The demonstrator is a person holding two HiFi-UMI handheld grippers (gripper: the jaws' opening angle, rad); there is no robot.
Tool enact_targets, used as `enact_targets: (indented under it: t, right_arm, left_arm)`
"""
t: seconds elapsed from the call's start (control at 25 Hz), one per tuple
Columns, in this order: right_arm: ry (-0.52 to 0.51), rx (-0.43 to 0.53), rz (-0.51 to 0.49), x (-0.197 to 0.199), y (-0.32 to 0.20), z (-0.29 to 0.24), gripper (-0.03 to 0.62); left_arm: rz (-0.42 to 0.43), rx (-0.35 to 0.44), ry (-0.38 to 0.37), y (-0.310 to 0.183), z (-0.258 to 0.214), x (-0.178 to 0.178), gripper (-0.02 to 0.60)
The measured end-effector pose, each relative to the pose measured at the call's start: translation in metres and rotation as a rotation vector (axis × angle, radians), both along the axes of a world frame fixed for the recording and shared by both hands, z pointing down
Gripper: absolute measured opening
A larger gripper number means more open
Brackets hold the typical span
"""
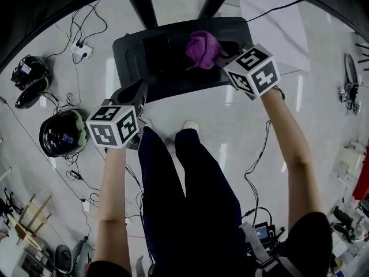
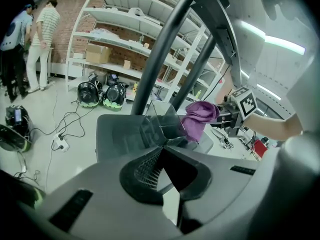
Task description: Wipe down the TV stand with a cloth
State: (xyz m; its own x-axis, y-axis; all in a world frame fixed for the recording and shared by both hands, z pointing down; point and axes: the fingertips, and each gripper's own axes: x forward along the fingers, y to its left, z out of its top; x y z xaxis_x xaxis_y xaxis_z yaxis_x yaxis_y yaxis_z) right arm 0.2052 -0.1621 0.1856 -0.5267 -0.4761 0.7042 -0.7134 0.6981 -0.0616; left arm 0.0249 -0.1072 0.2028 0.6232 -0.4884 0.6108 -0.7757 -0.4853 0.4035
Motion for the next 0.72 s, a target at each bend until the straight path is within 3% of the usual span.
enact_targets:
  t: [0.12, 0.28, 0.52, 0.72]
  right_arm:
    - [-0.073, -0.084, -0.017, -0.03, 0.009, 0.018, 0.097]
    - [-0.026, -0.115, -0.011, -0.05, -0.002, 0.049, 0.097]
    - [0.145, -0.022, -0.005, -0.063, -0.022, 0.074, 0.097]
    - [0.169, 0.045, 0.012, -0.074, -0.026, 0.074, 0.097]
  left_arm:
    - [-0.011, -0.004, -0.001, 0.001, 0.001, -0.008, 0.006]
    - [-0.023, -0.007, 0.005, 0.004, 0.002, -0.015, 0.006]
    - [-0.039, -0.013, 0.017, 0.007, 0.005, -0.024, 0.006]
    - [-0.037, -0.018, 0.026, 0.005, 0.009, -0.025, 0.006]
